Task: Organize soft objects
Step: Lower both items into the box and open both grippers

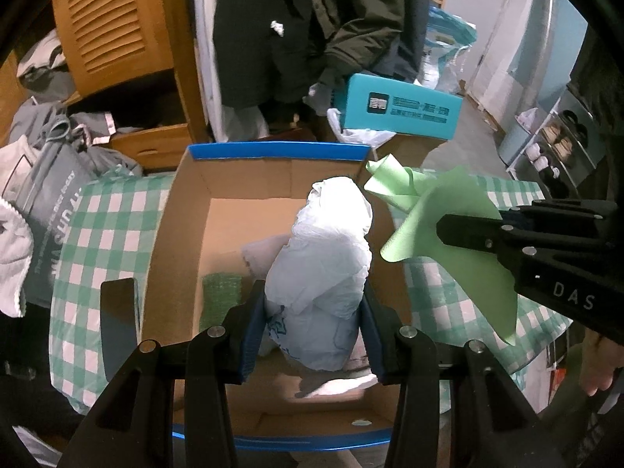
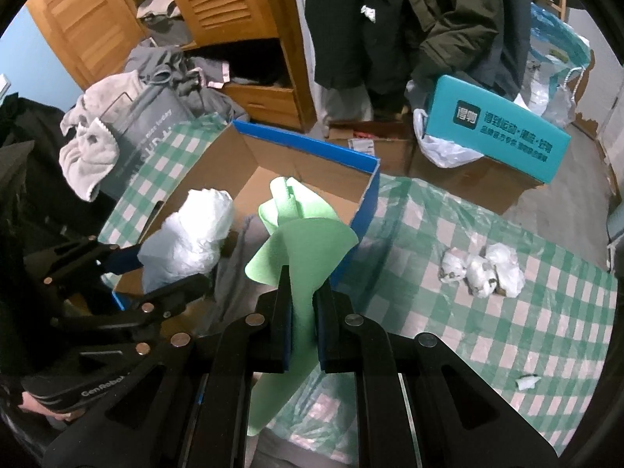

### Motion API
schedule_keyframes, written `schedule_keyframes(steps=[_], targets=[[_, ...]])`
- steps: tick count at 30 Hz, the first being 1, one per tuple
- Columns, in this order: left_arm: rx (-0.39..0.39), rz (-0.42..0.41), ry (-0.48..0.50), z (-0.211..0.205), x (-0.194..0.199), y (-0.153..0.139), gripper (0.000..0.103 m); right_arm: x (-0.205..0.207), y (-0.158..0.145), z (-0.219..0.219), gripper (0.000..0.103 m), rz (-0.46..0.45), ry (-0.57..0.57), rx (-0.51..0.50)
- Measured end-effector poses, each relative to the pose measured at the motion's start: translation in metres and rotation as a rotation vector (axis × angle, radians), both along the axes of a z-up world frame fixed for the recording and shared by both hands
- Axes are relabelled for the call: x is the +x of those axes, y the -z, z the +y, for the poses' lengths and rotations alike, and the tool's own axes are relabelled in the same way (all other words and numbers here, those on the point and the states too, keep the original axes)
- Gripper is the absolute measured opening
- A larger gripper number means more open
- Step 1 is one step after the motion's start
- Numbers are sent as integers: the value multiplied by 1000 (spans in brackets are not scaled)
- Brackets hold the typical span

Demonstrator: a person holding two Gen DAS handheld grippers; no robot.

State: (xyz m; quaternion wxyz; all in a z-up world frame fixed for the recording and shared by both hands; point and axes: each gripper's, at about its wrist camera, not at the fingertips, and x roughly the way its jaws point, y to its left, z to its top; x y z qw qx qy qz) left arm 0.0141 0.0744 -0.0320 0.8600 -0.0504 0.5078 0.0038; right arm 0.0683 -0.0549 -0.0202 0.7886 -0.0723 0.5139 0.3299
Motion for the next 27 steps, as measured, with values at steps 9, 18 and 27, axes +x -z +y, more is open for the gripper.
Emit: schedule_keyframes(steps=[9,18,27], targets=[[-18,41,-44,21,5,15,46,5,7,23,9,14,-21,-9],[-22,58,-86,34,6,23,48,10,18,39,10,33,-35,-11],[-13,70,-102,40,6,27,67,12,22,43,39,36,-19,-20]])
